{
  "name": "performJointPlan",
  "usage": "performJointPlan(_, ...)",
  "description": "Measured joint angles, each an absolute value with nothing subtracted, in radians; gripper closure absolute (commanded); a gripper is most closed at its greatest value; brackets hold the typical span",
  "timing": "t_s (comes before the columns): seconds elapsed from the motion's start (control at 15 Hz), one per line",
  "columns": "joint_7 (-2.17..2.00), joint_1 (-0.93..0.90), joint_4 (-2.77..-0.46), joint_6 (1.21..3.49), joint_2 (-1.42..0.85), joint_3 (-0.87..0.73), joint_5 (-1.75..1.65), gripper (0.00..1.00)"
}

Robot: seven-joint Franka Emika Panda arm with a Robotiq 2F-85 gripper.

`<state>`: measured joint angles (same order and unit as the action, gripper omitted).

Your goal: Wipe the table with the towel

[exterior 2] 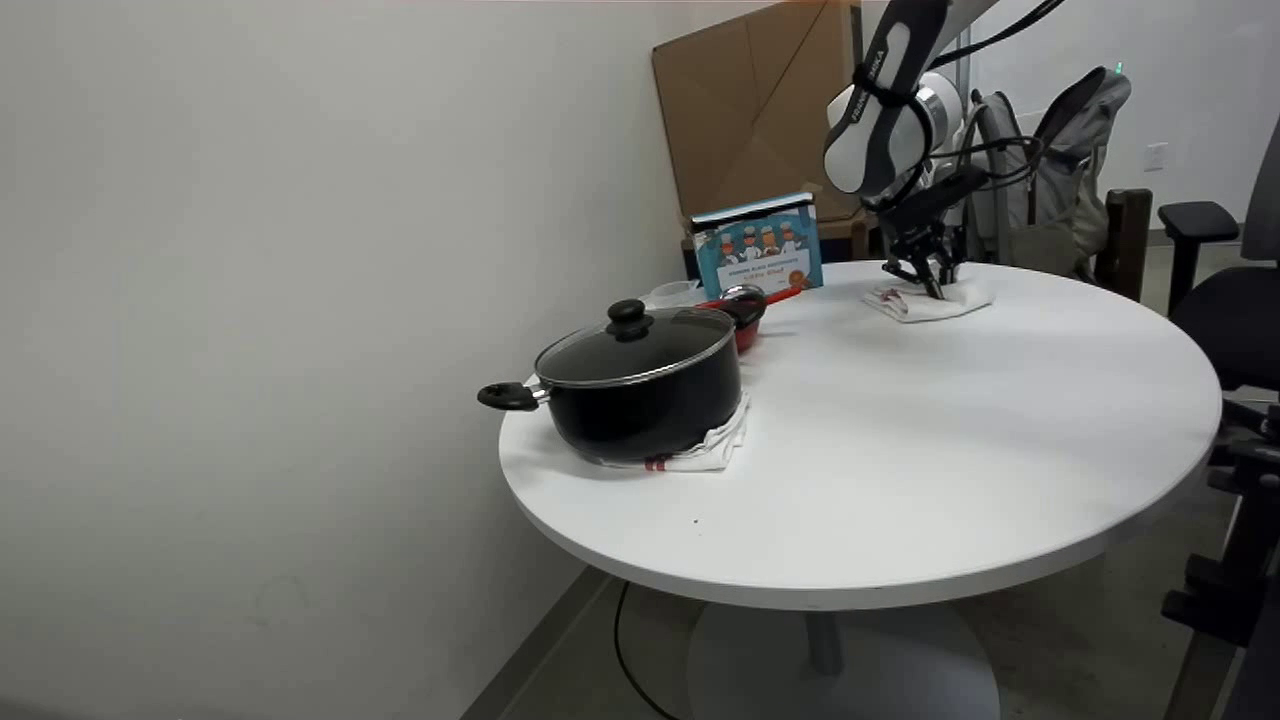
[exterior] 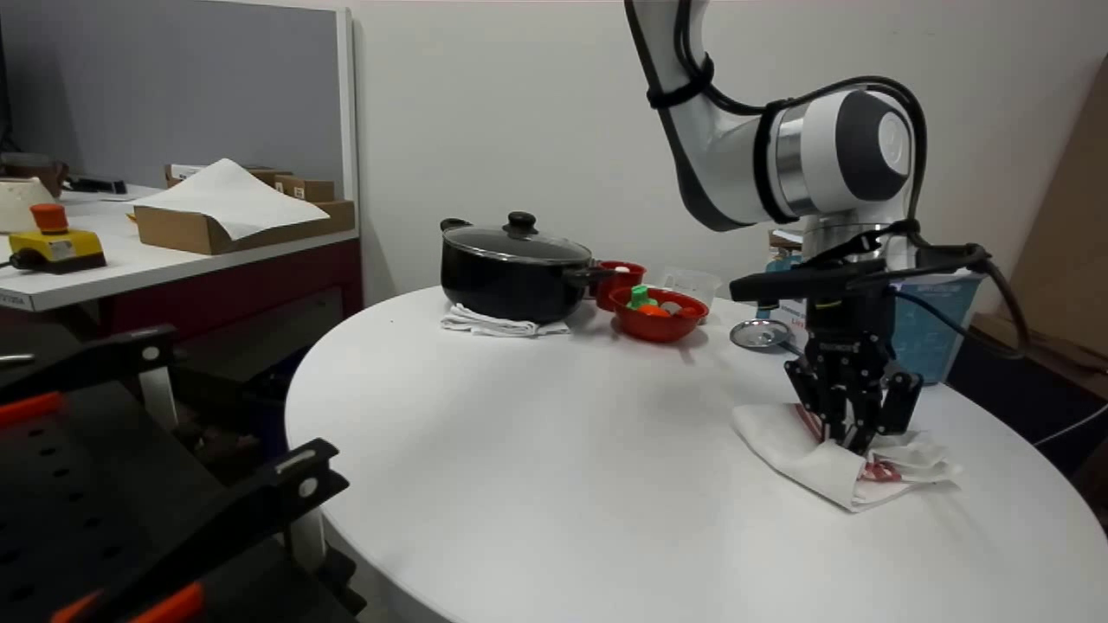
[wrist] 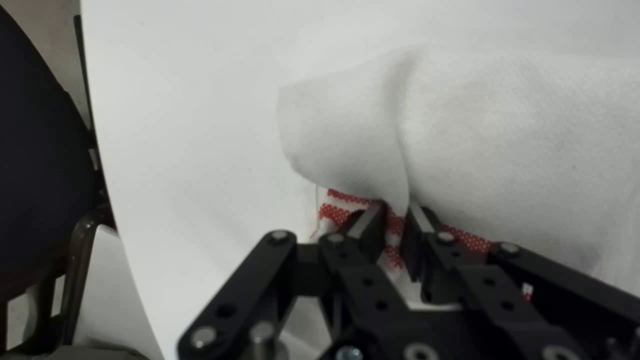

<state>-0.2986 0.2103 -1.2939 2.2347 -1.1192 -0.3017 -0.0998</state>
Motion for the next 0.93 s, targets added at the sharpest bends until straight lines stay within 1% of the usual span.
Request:
performJointPlan(0.33, -0.128, 0.175, -1.518, 2.292, -1.002, -0.279, -0.159, 0.93)
performJointPlan(0.93, 0.164, 0.167, -1.96, 2.446, -0.782, -0.24, -0.332, 0.93)
